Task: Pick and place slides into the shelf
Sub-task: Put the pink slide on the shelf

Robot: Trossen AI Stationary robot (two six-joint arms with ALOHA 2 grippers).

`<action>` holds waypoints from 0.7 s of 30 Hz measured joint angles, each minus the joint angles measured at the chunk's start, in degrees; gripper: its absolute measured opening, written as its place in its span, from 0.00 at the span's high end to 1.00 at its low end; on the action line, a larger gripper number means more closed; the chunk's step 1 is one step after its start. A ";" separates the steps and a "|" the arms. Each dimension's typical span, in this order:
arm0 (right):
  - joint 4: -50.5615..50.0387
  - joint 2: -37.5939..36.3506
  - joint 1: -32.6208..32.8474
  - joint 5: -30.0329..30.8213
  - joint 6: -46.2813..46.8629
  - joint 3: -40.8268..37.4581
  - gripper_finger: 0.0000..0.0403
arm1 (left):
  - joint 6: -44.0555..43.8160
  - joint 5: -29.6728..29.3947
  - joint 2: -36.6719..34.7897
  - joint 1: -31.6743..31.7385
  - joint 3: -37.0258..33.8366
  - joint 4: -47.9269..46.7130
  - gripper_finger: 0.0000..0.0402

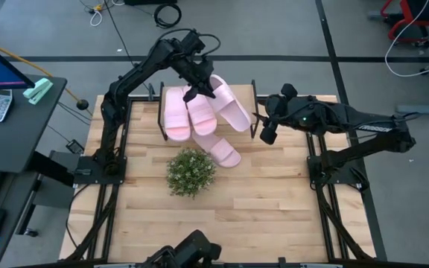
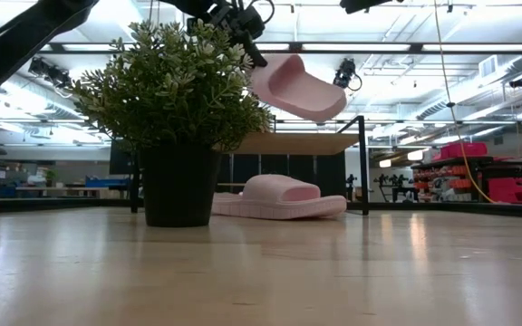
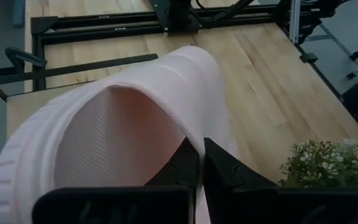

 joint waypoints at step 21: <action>0.69 3.40 0.00 -2.16 0.02 0.02 0.51 | 0.31 -2.77 3.30 0.12 -0.02 -0.01 0.97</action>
